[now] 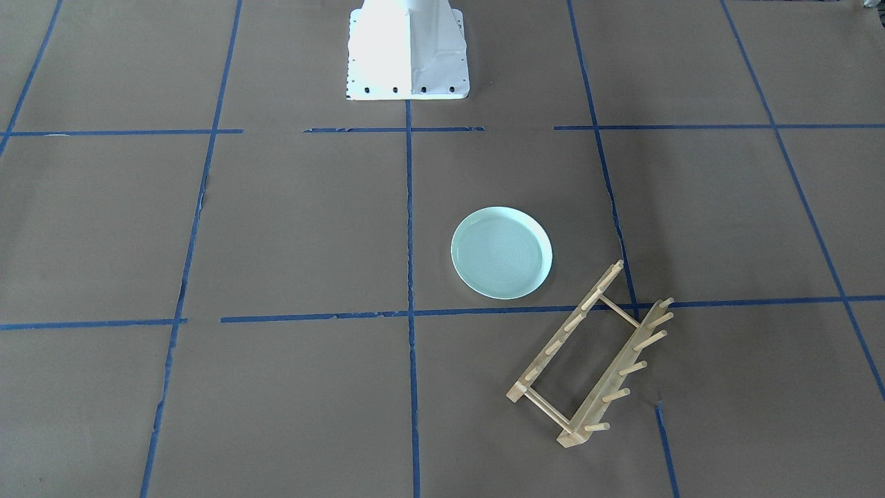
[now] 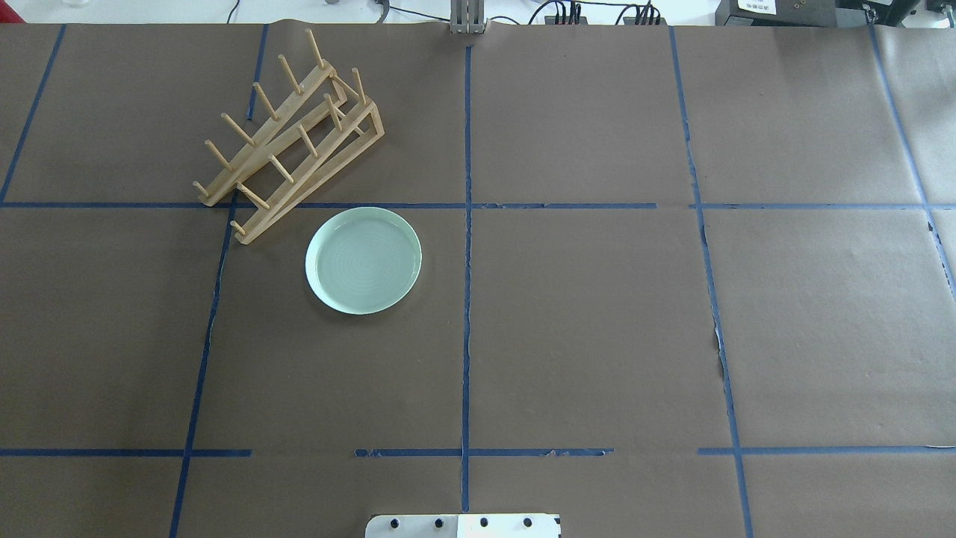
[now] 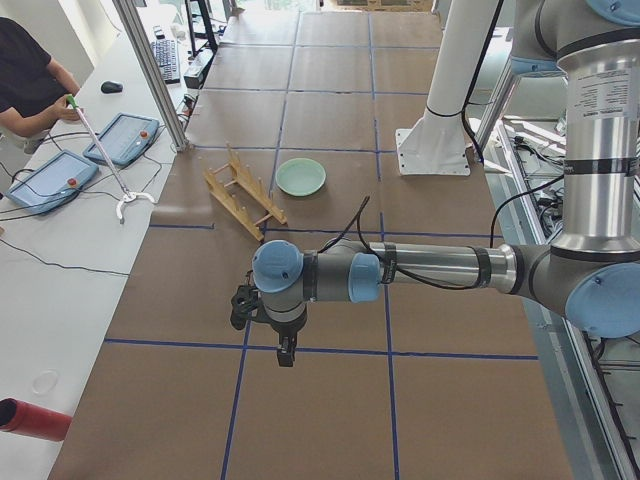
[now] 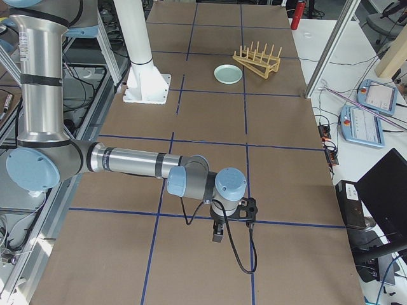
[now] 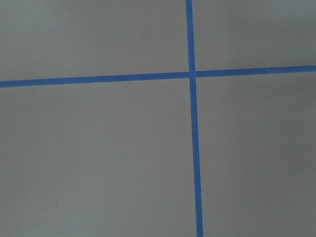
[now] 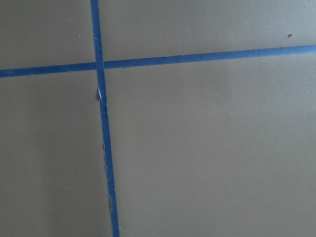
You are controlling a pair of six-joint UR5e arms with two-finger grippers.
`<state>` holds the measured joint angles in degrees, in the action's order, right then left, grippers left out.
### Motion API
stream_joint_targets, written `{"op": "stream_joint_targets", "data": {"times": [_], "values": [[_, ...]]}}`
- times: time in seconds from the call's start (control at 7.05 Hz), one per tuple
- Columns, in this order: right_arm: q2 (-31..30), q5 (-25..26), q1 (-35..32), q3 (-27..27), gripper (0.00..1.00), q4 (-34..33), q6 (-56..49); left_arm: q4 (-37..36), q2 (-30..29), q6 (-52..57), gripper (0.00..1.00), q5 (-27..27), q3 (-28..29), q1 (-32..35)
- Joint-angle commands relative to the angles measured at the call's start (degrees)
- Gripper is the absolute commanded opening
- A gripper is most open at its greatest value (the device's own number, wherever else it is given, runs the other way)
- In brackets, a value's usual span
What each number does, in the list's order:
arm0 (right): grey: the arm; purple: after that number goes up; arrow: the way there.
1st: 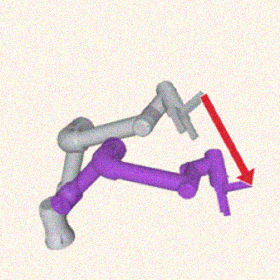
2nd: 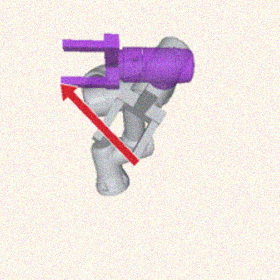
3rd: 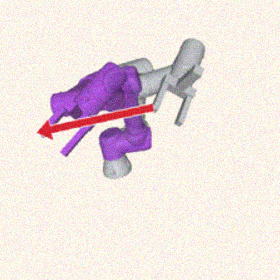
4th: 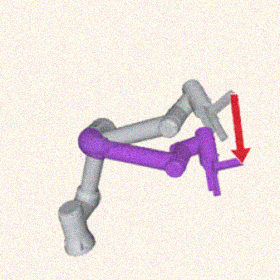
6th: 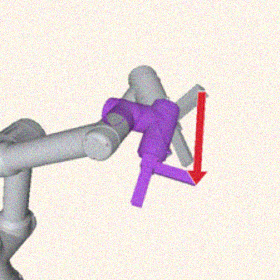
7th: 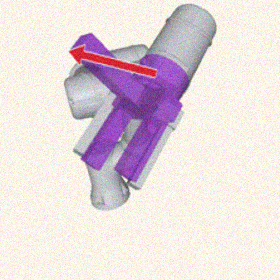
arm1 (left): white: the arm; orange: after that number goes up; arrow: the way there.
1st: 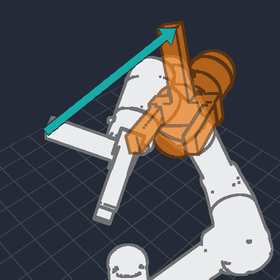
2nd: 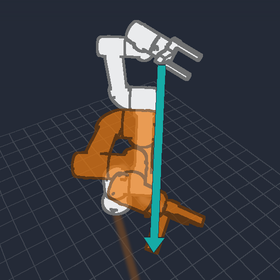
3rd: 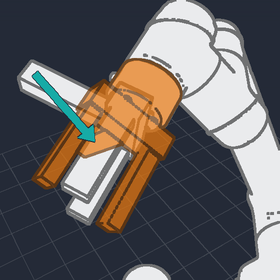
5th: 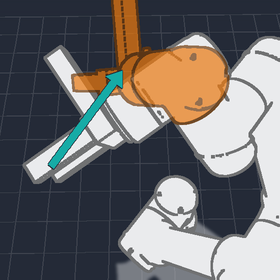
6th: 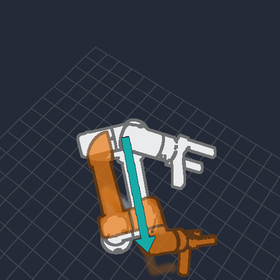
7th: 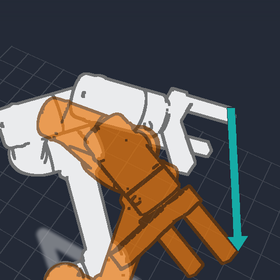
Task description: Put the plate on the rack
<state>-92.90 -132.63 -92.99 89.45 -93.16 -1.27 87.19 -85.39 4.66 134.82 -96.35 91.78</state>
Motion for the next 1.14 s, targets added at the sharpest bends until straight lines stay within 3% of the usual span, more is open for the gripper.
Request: {"op": "stream_joint_targets", "data": {"times": [0.0,0.71,0.85,0.99], "values": [[0.0,0.0,0.0,0.0,1.00,0.0,0.0,1.2,1.2,1.3,1.00,-0.1,-0.2,0.2],[0.0,0.0,0.0,0.0,1.00,0.0,0.0,0.7,-8.4,0.5,1.00,-1.4,-1.8,0.1],[0.0,0.0,0.0,0.0,1.00,0.0,0.0,-1.2,-10.4,-3.6,1.00,-1.5,-4.4,-0.3],[0.0,0.0,0.0,0.0,1.00,0.0,0.0,-4.1,-11.0,-8.5,1.00,-1.7,-10.6,-3.1]]}}
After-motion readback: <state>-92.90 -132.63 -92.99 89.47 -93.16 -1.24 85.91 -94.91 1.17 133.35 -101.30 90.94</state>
